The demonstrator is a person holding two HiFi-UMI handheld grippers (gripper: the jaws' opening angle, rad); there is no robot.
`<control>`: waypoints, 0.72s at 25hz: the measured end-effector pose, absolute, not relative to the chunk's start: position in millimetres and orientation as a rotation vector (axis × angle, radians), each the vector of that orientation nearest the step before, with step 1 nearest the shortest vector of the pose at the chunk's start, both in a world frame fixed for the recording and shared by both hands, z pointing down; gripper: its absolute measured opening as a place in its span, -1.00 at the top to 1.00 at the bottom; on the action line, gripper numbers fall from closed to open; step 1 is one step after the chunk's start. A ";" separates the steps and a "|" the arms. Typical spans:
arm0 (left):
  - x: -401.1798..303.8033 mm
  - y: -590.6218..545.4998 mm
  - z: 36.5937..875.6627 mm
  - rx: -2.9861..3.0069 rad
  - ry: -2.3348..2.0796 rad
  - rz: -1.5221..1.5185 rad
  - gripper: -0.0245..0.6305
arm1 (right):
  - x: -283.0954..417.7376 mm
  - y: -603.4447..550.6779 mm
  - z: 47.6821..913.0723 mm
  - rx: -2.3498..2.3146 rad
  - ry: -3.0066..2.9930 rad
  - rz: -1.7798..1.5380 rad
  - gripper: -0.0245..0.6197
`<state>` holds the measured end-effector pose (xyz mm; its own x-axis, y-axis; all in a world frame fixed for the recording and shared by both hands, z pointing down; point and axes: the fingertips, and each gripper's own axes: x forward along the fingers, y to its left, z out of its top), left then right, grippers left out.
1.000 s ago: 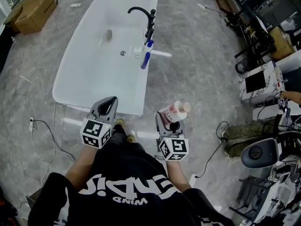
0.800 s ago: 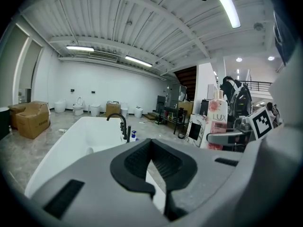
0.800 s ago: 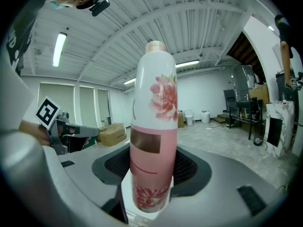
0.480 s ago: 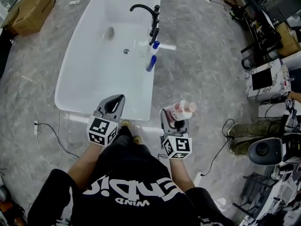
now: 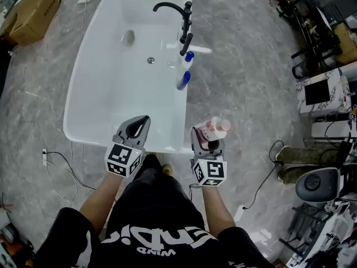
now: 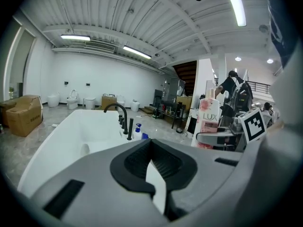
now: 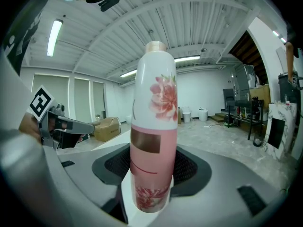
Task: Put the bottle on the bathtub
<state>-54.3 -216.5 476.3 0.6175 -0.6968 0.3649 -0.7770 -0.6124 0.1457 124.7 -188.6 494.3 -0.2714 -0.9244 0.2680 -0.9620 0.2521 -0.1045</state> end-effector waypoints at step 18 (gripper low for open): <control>-42.1 -272.0 583.6 2.544 -1.061 0.457 0.90 | 115.6 -263.2 602.4 1.812 -2.297 0.414 0.13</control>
<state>-42.1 -272.0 583.6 0.6681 -0.6152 0.4185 -0.7267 -0.6602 0.1898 115.6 -263.2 602.4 -0.2369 -0.9192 0.3145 -0.9712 0.2154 -0.1021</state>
